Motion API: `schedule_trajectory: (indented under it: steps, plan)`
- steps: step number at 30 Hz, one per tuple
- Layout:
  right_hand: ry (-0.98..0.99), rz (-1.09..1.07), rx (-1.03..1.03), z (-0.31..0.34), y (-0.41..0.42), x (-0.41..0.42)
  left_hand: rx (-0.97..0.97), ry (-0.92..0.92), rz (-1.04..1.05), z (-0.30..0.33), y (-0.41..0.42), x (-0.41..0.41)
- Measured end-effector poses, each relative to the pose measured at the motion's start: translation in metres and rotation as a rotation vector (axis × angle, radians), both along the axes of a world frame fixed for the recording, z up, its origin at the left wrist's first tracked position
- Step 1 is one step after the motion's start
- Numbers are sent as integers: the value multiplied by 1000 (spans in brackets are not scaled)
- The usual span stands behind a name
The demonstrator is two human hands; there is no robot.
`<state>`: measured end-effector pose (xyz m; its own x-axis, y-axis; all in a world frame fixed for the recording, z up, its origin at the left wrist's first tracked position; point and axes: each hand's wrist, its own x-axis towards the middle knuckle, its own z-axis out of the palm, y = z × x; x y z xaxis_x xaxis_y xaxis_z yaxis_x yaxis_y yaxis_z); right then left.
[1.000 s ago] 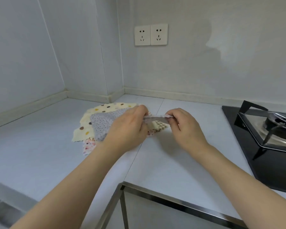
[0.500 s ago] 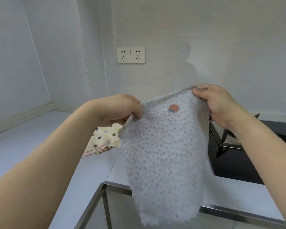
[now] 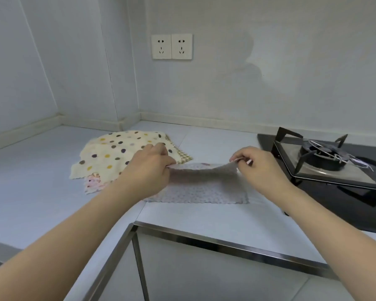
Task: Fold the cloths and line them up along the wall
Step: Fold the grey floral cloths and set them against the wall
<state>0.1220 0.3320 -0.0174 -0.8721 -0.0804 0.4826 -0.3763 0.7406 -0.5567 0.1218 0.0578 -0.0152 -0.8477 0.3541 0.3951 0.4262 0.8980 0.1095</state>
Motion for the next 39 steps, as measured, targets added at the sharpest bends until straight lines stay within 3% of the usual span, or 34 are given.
schedule_trajectory:
  steps: [4, 9, 14, 20, 23, 28, 31, 35, 39]
  plan:
    - [-62, 88, 313, -46, 5, 23, -56, -82, -64, -47, -16, 13]
    - [-50, 41, 300, -52, 7, 32, -21, 17, -158, -48, -24, 17]
    - [-128, 48, 354, -51, 4, 33, -28, -39, -321, -46, -17, 21]
    - [-202, 81, 338, -53, 6, 27, -59, 13, -251, -50, -9, 9]
    - [-195, 89, 322, -54, 7, 25, 55, -86, -151, -45, -4, 12]
    - [-152, 144, 199, -55, 9, 26, 446, -291, -87, -38, -4, 14]
    - [-157, 152, 109, -54, 8, 26, 453, -290, -107, -34, -3, 15]
    - [-247, 163, -247, -49, 11, 28, 427, -304, -198, -23, -6, 21]
    - [-278, 222, -361, -38, 13, 35, 338, -207, -225, -10, -11, 22]
